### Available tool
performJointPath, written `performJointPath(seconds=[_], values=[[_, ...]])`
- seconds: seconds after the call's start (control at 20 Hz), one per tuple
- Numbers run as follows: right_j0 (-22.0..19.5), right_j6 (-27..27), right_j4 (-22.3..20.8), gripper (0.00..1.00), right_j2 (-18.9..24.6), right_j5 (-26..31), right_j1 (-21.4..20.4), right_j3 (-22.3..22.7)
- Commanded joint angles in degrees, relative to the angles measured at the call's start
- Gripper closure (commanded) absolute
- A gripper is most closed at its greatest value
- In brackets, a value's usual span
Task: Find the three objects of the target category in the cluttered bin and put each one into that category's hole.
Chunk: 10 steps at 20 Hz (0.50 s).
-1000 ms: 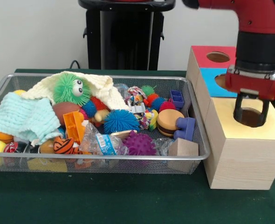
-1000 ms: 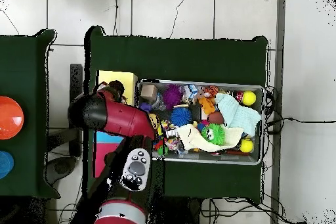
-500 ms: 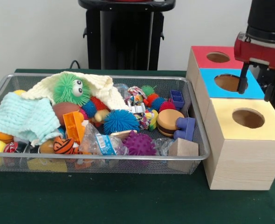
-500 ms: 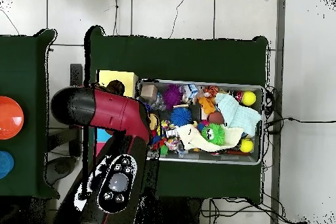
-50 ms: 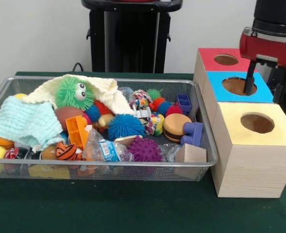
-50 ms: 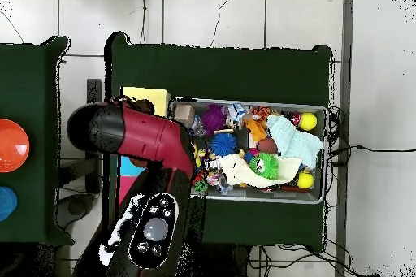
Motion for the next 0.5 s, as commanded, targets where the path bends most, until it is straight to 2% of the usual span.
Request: performJointPath(seconds=[0.05, 0.25, 0.5], values=[[-2.4, 7.2, -1.4, 0.00, 5.5, -2.3, 1.5, 4.5], [-2.9, 4.5, -3.9, 0.00, 4.4, -1.9, 0.7, 4.6], [-6.6, -4.9, -10.3, 0.00, 3.0, 1.7, -4.1, 7.1]])
